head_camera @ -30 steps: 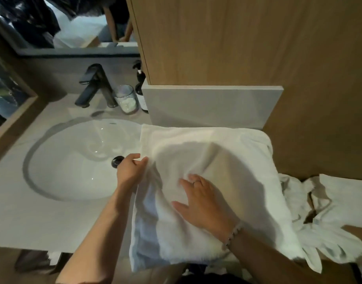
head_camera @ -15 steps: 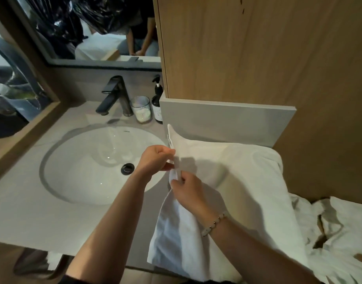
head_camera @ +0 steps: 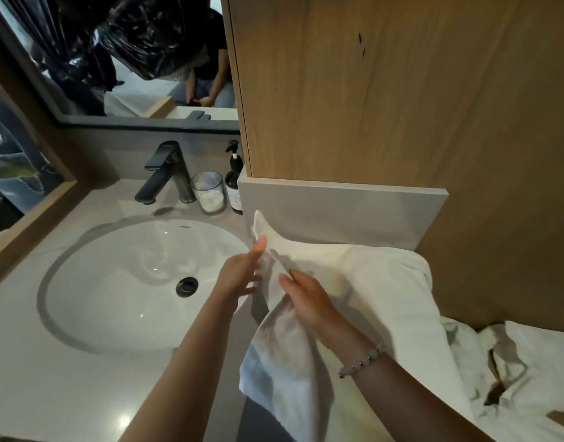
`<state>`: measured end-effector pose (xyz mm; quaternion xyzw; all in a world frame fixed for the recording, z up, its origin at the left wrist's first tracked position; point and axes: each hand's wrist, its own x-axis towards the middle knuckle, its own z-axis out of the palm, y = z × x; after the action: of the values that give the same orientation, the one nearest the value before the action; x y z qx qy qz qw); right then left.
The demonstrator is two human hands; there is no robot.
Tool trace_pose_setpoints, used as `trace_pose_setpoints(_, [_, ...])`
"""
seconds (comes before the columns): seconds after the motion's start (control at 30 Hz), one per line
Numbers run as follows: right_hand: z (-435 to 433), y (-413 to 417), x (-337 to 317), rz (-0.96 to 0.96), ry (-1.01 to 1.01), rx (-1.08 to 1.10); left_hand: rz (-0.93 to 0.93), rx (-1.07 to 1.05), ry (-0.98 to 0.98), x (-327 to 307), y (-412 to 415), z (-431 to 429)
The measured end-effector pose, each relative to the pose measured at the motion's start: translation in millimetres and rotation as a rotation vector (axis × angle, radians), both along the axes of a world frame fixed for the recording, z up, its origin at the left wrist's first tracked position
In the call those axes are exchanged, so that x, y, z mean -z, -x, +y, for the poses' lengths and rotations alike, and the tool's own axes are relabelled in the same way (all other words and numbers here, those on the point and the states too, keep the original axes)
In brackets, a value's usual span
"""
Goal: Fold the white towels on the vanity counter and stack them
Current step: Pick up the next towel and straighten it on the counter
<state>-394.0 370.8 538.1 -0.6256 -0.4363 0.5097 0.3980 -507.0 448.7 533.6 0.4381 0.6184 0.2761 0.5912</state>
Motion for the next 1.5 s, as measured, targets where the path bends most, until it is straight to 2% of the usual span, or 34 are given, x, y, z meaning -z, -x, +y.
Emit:
trace_pose_setpoints(0.1, [-3.4,12.8,2.1,-0.161,-0.013,-0.076,0.291,-0.003,-0.211,-4.5,0.4,19.4])
trace_pose_setpoints(0.17, [-4.3,19.8,1.5,-0.231,-0.030,-0.103,0.384,0.019,-0.249,-7.1,4.1,27.6])
trace_pose_setpoints(0.27, [-2.4,24.9,2.0,-0.280,-0.052,-0.125,0.408,0.006,-0.264,-7.7,8.8,30.9])
trace_pose_setpoints(0.6, [18.2,51.9,-16.8,-0.206,-0.040,-0.209,0.333,-0.135,-0.319,-12.7,57.5,44.3])
trace_pose_setpoints(0.87, [32.7,94.8,-31.7,-0.139,0.017,-0.285,0.476,-0.202,-0.293,-25.4,103.2,55.7])
trace_pose_setpoints(0.97, [28.7,104.3,-28.3,-0.289,-0.030,-0.307,0.487,-0.235,-0.287,-21.8,105.3,56.5])
trace_pose_setpoints(1.1, [16.3,102.2,-30.3,-0.678,-0.077,-0.496,0.613,-0.246,-0.260,-16.1,103.2,61.2])
trace_pose_setpoints(1.13, [16.5,101.8,-31.0,-0.725,-0.076,-0.540,0.634,-0.241,-0.259,-16.3,102.8,63.4])
trace_pose_setpoints(1.27, [19.0,110.2,-27.1,-0.670,-0.024,-0.542,0.628,-0.167,-0.292,-12.6,107.8,74.9])
trace_pose_setpoints(1.37, [23.1,124.7,-25.9,-0.555,0.061,-0.530,0.616,-0.091,-0.343,-9.6,113.5,84.3])
trace_pose_setpoints(1.5, [30.5,151.4,-28.3,-0.462,0.115,-0.446,0.727,0.025,-0.485,-15.4,125.4,98.1])
